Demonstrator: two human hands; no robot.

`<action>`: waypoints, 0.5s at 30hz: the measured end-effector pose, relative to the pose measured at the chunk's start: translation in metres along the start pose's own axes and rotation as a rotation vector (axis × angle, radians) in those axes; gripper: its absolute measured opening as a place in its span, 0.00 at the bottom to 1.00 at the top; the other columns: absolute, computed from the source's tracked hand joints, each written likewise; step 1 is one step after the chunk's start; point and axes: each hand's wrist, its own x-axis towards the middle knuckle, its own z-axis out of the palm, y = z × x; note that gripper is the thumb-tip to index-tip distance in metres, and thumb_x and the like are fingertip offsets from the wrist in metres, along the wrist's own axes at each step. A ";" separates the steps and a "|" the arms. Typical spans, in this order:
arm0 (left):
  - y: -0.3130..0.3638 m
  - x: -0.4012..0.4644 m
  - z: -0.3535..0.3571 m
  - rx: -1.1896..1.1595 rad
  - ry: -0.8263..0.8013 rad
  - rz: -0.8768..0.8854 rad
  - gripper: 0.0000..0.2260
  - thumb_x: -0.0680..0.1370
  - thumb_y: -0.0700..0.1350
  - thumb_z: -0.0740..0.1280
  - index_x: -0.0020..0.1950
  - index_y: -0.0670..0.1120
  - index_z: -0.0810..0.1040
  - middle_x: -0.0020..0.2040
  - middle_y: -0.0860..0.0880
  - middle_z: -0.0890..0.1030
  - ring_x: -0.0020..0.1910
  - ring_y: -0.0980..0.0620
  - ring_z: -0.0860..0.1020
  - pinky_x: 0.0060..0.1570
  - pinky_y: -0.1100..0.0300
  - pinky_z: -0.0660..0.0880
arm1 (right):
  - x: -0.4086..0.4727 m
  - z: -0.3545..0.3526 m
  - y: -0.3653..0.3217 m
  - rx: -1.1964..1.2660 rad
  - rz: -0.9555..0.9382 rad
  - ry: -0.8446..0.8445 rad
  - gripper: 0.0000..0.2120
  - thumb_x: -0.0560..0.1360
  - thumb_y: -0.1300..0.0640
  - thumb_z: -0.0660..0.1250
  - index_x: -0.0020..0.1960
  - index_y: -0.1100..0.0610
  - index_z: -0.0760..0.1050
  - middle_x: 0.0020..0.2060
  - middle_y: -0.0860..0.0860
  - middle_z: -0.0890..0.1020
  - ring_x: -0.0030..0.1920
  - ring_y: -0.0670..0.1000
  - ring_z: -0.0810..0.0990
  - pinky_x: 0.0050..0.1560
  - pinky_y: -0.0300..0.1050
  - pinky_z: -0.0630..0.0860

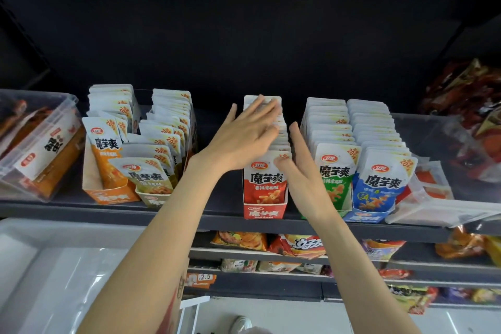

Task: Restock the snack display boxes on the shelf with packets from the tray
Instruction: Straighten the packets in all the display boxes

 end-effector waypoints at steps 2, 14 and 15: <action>-0.003 0.008 0.001 0.039 -0.041 -0.035 0.23 0.83 0.51 0.43 0.78 0.51 0.44 0.77 0.57 0.42 0.74 0.61 0.36 0.72 0.52 0.34 | 0.001 0.005 0.006 -0.052 0.012 -0.019 0.34 0.80 0.52 0.60 0.78 0.48 0.42 0.76 0.40 0.51 0.71 0.34 0.50 0.69 0.27 0.53; 0.013 -0.028 0.024 -1.170 0.443 -0.275 0.22 0.83 0.48 0.52 0.77 0.53 0.53 0.77 0.56 0.56 0.69 0.65 0.59 0.62 0.72 0.59 | 0.008 0.012 0.011 -0.046 0.022 0.056 0.34 0.80 0.52 0.60 0.78 0.49 0.44 0.59 0.26 0.64 0.56 0.24 0.66 0.52 0.17 0.64; 0.016 -0.037 0.031 -1.246 0.442 -0.326 0.22 0.83 0.49 0.53 0.77 0.54 0.54 0.76 0.56 0.59 0.66 0.65 0.63 0.58 0.72 0.62 | 0.005 0.013 0.013 -0.052 0.014 0.089 0.33 0.80 0.52 0.61 0.78 0.50 0.46 0.54 0.24 0.64 0.50 0.21 0.67 0.47 0.16 0.63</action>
